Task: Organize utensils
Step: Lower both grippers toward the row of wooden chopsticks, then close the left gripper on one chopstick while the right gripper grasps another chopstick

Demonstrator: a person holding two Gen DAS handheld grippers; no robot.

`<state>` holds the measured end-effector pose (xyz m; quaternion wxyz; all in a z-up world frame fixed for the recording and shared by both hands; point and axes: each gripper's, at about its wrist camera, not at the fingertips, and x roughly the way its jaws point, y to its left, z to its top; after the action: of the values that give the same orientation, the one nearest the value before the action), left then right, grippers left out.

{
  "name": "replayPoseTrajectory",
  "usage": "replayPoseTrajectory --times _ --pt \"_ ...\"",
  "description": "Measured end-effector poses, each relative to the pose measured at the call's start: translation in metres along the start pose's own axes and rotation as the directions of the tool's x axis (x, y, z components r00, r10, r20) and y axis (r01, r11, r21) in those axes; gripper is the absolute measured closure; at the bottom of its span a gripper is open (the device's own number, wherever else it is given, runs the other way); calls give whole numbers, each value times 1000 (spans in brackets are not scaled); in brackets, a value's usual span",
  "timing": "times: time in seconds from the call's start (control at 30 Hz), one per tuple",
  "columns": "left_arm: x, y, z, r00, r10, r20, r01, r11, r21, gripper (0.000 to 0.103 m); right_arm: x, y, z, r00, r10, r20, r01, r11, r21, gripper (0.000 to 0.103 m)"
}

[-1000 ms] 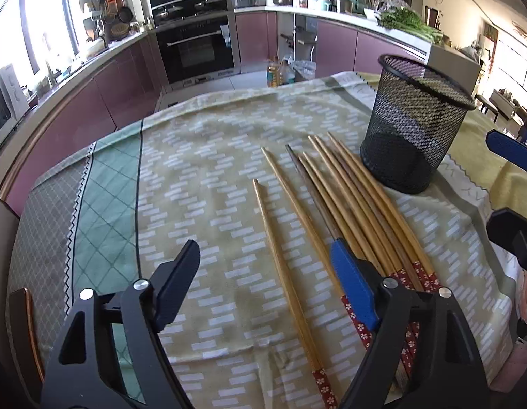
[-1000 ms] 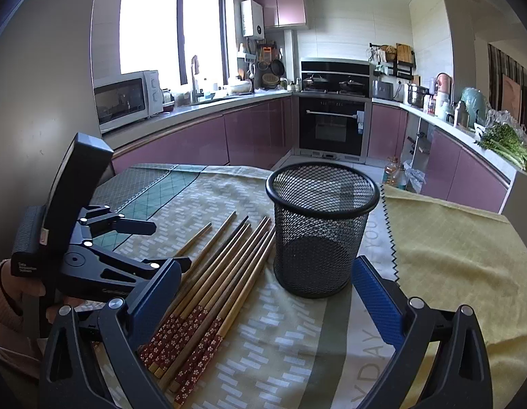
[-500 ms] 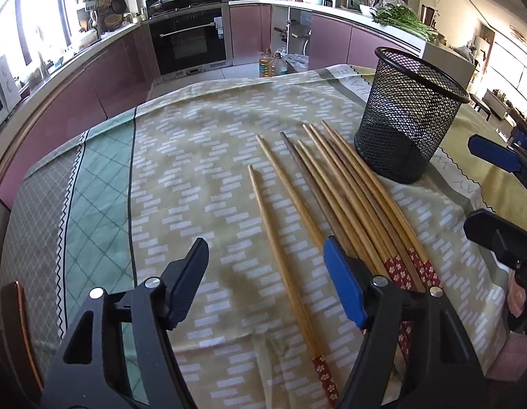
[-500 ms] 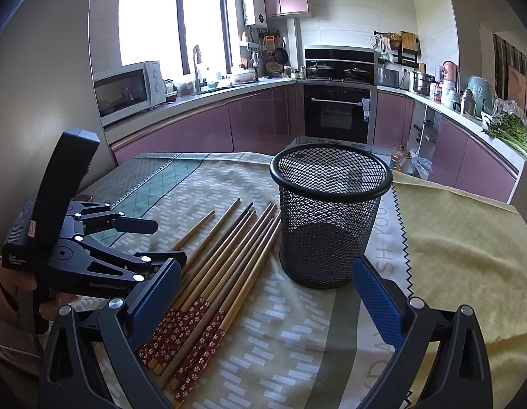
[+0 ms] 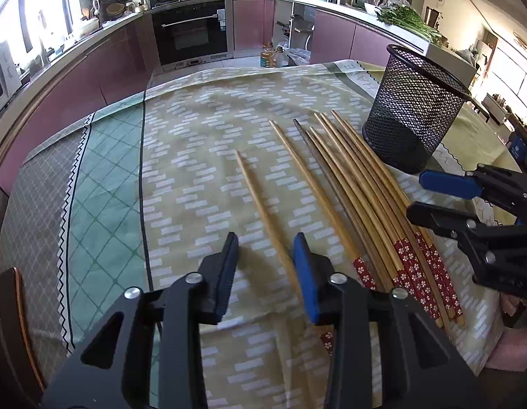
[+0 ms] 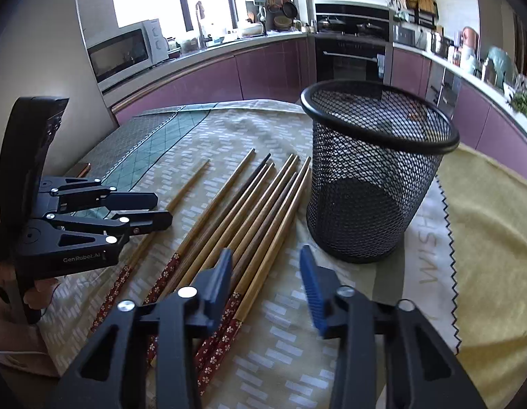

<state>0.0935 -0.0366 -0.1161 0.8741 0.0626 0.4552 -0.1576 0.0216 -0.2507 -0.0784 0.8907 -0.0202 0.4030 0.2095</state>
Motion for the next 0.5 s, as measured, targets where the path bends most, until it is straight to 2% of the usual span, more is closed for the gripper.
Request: replayPoseTrajectory --times 0.23,0.5 --pt "-1 4 -2 1000 -14 3 14 1000 -1 77 7 -7 0 999 12 -47 -9 999 50 85" --pt "0 7 0 999 -33 8 33 999 -3 80 12 -4 6 997 12 -75 -8 999 51 90"
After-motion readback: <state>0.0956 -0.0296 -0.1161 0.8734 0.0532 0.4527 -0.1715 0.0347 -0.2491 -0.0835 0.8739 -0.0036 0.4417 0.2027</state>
